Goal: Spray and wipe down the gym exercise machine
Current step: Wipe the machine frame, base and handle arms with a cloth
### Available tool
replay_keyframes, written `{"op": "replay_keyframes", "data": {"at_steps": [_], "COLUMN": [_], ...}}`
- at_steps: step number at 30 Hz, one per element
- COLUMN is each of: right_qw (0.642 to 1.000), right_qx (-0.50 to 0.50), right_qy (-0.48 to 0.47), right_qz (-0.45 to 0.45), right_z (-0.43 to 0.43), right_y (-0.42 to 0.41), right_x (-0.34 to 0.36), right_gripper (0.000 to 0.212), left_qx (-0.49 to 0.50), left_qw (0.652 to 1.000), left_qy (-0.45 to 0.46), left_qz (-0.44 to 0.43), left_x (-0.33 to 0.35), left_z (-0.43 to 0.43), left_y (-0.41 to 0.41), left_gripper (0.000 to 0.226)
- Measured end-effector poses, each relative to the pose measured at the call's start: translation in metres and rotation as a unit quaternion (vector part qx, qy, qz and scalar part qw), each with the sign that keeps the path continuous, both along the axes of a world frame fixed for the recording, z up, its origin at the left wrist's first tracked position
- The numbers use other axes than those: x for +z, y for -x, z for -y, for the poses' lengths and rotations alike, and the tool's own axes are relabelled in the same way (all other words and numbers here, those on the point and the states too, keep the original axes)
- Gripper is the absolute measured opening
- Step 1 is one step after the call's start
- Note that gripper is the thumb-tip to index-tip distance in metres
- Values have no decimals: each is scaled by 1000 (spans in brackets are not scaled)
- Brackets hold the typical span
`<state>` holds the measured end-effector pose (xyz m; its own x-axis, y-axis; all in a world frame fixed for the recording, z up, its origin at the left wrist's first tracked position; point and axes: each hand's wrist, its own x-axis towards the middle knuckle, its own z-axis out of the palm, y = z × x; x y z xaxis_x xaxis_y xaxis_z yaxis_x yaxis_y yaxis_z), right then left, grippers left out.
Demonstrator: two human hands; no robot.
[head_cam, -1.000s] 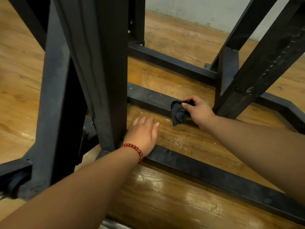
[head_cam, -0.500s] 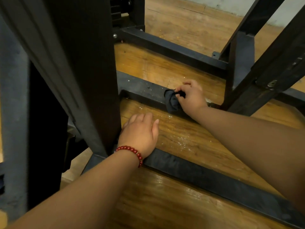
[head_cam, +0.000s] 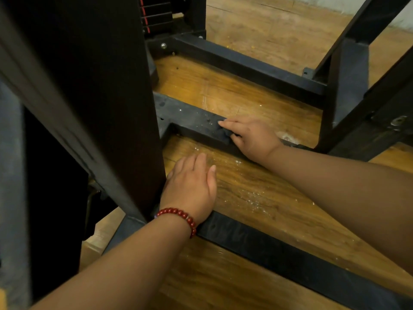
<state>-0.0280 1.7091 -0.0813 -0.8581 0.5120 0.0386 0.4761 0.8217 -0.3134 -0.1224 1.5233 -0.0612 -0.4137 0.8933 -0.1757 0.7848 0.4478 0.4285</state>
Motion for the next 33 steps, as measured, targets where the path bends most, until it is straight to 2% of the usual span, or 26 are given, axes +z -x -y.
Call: {"op": "replay_keyframes", "data": {"at_steps": [3,8,13,18,21,27,30,33], "right_qw": [999,992,992,993,993,990,991,994], "right_qx": [24,108,108,62,35,55,74,57], "right_qy": [22,22,8,-34,-20,9,26,18], "right_qz": [-36,67,61,93,113,127,112,97], "right_z": [-6,-21,-17,-15,-6,-13,-20,-20], "right_y": [39,60,22,-38,-4,90,75,22], "right_x": [-3,-25,-23,-17,-17,-16,-15,-16], "right_gripper": [46,50,45,47,49,49,48,47], "left_qx": [8,13,12,13,12,22,19,22], "left_qw": [1000,1000,1000,1000,1000,1000,1000,1000], "left_qy": [-2,2,3,10,15,19,10,15], "left_qz": [0,-1,2,17,0,3,8,12], "left_x": [0,1,1,2,3,4,4,4], "left_z": [0,-1,0,0,-1,0,0,0], "left_y": [0,0,1,0,-1,-1,0,0], "left_gripper": [49,50,51,53,53,51,51,53]}}
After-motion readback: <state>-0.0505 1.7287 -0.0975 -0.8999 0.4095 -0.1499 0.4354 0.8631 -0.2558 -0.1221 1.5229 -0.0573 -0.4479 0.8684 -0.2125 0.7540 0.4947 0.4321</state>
